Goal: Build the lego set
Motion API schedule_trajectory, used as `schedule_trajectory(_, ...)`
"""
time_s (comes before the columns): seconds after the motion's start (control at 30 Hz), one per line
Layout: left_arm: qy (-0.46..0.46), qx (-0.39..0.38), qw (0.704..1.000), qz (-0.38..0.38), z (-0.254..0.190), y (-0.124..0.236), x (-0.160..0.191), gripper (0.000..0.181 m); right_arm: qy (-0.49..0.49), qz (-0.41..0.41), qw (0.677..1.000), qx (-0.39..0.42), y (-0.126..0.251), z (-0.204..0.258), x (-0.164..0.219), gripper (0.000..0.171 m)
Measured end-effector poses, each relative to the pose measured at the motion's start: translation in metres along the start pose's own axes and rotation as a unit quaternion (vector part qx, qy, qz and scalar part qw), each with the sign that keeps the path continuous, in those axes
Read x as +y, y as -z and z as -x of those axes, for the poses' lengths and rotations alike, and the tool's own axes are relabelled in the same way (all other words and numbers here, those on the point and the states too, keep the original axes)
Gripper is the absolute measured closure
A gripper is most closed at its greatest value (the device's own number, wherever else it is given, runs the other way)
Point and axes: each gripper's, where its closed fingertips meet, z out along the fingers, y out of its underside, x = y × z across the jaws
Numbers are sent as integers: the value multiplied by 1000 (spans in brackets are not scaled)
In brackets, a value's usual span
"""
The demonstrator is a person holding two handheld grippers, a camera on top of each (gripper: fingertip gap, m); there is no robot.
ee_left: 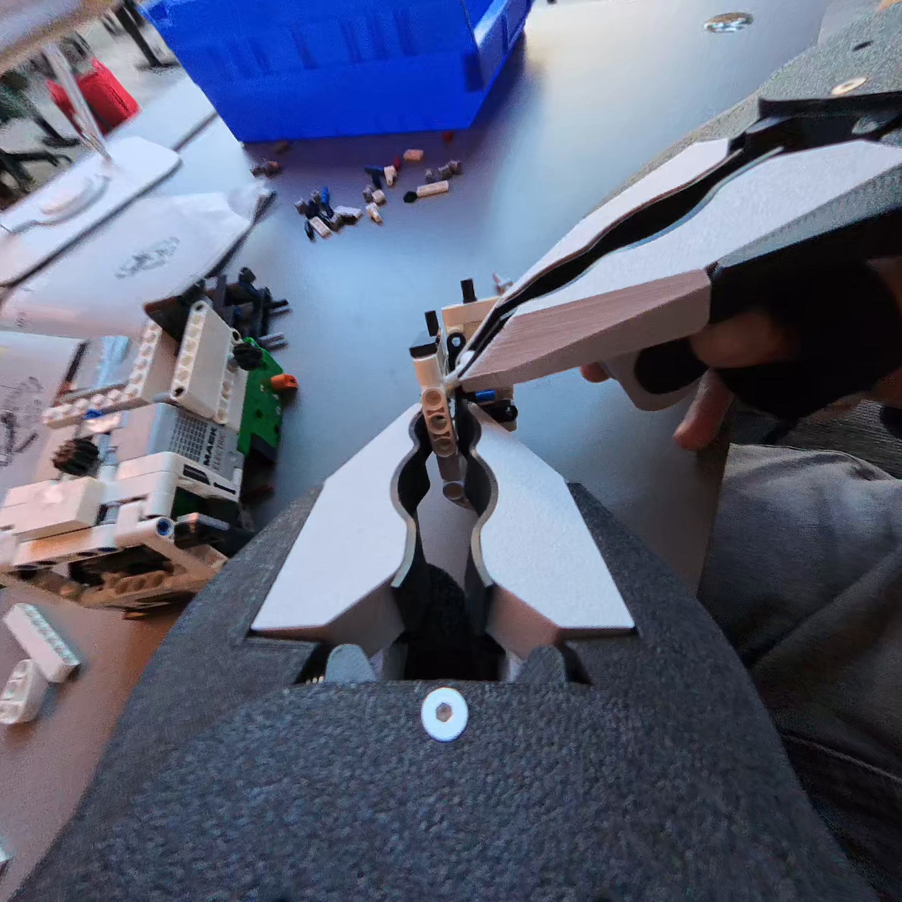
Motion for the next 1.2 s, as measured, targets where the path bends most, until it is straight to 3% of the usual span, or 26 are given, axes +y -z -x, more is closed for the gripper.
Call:
schedule_trajectory(0.03, -10, -11, 1000, -10, 1, 1, -3, 173, -6, -9, 1000, -6, 1, 1, -2, 164)
schedule_trajectory(0.17, -13, -15, 1000, -15, 1, 1, -5, 173, 19, -26, 999, 12, 2, 1, -4, 164)
schedule_trajectory(0.43, 96, 51, 993, -42, -6, 1, -17, 173, -4, -53, 999, 12, 6, 1, -11, 164)
schedule_trajectory(0.53, 105, 34, 993, -49, -3, 1, -19, 174, -29, -59, 998, 10, 5, 1, -14, 164)
schedule_trajectory(0.73, 77, -32, 995, -60, 5, 4, -22, 173, -68, -86, 994, 12, 3, 4, -19, 164)
schedule_trajectory(1.2, 30, -50, 997, -53, 1, 1, -22, 173, -53, -73, 996, 6, 9, 0, -18, 164)
